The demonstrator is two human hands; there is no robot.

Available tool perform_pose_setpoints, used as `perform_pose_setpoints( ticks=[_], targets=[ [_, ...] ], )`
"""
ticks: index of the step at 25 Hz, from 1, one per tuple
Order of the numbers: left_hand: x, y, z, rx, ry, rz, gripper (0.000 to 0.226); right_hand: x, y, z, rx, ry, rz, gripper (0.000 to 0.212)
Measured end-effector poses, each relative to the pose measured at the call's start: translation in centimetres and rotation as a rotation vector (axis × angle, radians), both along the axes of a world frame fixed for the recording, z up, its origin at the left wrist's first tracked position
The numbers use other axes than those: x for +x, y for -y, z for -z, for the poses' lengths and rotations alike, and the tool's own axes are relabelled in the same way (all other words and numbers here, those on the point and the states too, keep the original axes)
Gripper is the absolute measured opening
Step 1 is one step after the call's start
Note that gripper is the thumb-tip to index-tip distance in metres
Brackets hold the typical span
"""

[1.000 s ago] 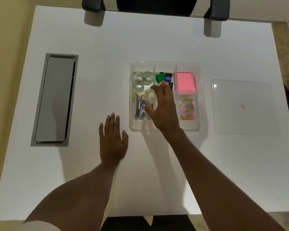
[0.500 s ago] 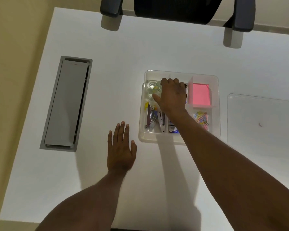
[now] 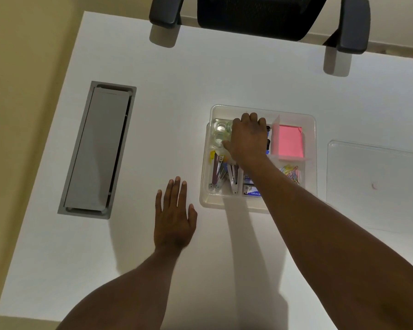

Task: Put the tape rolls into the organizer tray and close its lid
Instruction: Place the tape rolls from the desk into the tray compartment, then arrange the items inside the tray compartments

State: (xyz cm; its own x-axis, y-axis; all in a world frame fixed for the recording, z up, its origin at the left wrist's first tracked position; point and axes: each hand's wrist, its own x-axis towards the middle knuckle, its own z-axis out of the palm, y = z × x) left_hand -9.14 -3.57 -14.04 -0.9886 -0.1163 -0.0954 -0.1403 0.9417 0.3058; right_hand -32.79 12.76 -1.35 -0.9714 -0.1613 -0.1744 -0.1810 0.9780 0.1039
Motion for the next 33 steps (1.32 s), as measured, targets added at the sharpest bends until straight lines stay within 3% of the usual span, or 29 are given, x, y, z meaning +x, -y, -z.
perform_pose_setpoints(
  ticks=[6, 11, 25, 33],
  targets=[
    [0.0, 0.1, -0.3, -0.001, 0.008, 0.005, 0.068, 1.6, -0.7, -0.4, -0.086, -0.015, 0.01, 0.028],
    [-0.1, -0.1, -0.5, 0.002, -0.009, 0.0, 0.068, 4.3, -2.1, -0.6, -0.14, -0.074, 0.023, 0.023],
    [0.0, -0.3, -1.4, -0.021, -0.017, 0.0, 0.067, 3.2, -3.7, -0.2, -0.159, -0.103, -0.025, 0.03],
    [-0.7, -0.3, -2.2, -0.018, -0.015, -0.015, 0.058, -0.3, -3.1, -0.2, -0.102, 0.041, -0.174, 0.043]
  ],
)
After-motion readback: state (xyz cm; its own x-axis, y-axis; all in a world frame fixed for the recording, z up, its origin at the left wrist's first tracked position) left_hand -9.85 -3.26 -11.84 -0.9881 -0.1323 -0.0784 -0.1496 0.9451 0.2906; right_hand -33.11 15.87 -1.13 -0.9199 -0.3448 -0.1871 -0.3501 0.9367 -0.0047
